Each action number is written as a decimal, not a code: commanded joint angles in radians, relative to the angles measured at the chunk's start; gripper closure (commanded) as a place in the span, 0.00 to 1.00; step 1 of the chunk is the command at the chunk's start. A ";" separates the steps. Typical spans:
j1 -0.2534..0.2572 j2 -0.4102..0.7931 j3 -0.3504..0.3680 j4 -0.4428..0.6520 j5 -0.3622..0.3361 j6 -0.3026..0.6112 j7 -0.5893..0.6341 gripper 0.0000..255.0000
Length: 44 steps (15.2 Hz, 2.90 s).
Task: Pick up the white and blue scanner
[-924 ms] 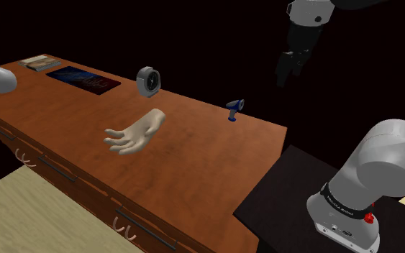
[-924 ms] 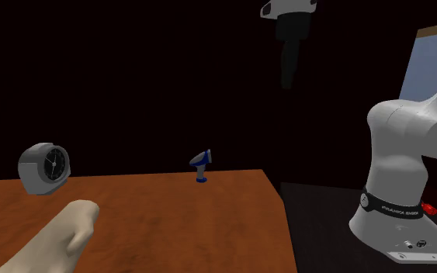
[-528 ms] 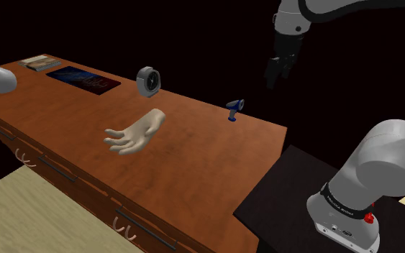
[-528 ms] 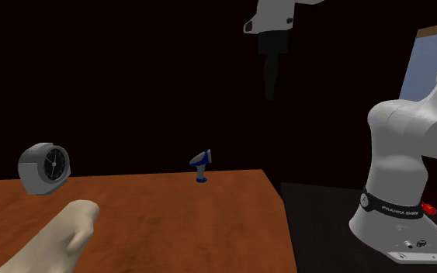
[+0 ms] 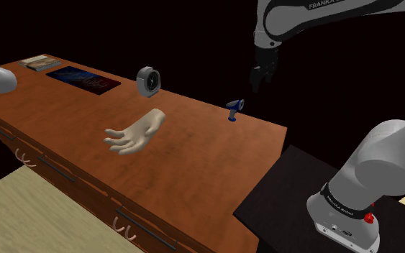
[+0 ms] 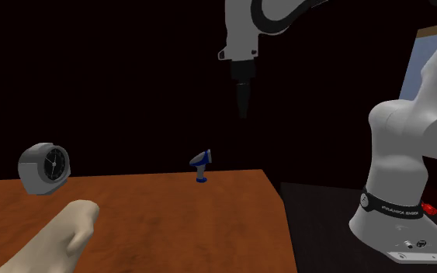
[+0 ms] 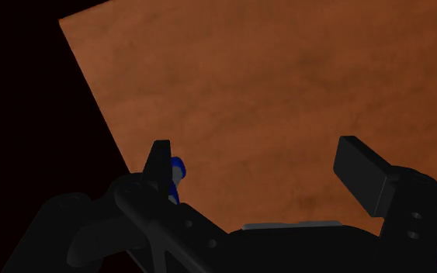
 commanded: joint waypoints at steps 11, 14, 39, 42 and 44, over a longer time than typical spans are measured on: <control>-0.036 0.483 -0.059 0.274 -0.024 0.147 -0.117 0.00; -0.048 0.605 -0.066 0.370 -0.022 0.159 -0.145 0.00; -0.094 1.028 -0.069 0.707 -0.012 0.203 -0.209 1.00; -0.094 1.029 -0.069 0.708 -0.012 0.203 -0.209 1.00; -0.093 1.014 -0.070 0.711 -0.012 0.184 -0.212 1.00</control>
